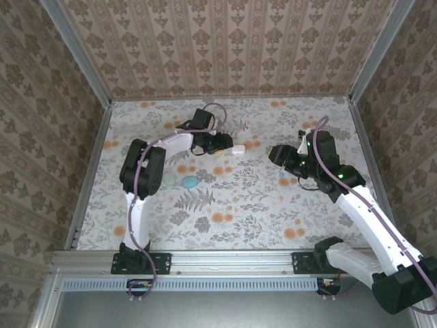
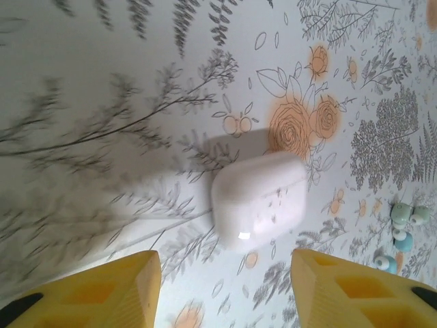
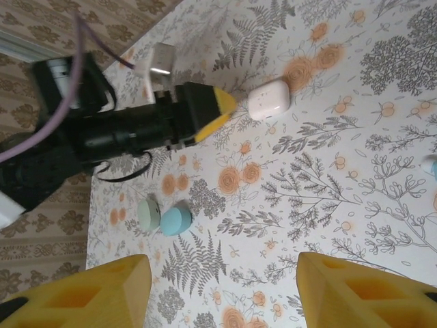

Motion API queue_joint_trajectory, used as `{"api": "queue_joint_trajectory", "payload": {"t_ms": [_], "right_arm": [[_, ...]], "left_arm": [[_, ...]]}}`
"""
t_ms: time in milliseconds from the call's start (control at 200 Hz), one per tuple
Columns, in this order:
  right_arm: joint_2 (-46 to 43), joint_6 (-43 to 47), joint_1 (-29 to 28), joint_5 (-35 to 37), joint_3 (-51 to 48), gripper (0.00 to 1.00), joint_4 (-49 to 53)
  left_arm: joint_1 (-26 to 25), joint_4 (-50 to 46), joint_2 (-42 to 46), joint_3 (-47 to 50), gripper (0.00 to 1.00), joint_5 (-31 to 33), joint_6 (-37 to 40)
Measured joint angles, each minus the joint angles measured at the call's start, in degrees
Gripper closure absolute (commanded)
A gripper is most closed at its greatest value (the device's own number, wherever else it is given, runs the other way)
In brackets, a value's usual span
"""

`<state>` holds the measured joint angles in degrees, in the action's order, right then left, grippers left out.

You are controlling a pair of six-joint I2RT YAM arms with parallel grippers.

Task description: Insert wireless bluetooth earbuds into charging case

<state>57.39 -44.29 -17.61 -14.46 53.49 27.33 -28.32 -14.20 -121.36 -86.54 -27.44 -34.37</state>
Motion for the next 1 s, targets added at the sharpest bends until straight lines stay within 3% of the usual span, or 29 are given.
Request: {"api": "queue_joint_trajectory", "payload": {"t_ms": [285, 455, 600, 705, 1000], "right_arm": [[10.45, 4.22, -0.85, -5.42, -0.83, 0.41, -5.88], [18.99, 13.18, -6.8, -4.68, 0.26, 0.38, -7.89], [27.02, 30.18, -15.63, -3.15, 4.09, 0.36, -10.54], [33.11, 43.19, -18.97, -3.28, 7.58, 0.35, -11.87], [52.0, 74.23, -24.28, -3.98, 26.18, 0.35, -6.75]], "left_arm": [[4.76, 1.64, 24.39, 21.75, 0.47, 3.58, 3.8], [8.79, -0.28, 37.99, 33.75, 0.44, 6.97, 5.31], [11.5, -1.05, 49.53, 42.51, 0.4, 9.25, 5.73], [15.37, -0.52, 55.58, 46.36, 0.4, 10.23, 5.7], [22.21, -0.35, 60.81, 50.12, 0.37, 10.97, 5.64]]}}
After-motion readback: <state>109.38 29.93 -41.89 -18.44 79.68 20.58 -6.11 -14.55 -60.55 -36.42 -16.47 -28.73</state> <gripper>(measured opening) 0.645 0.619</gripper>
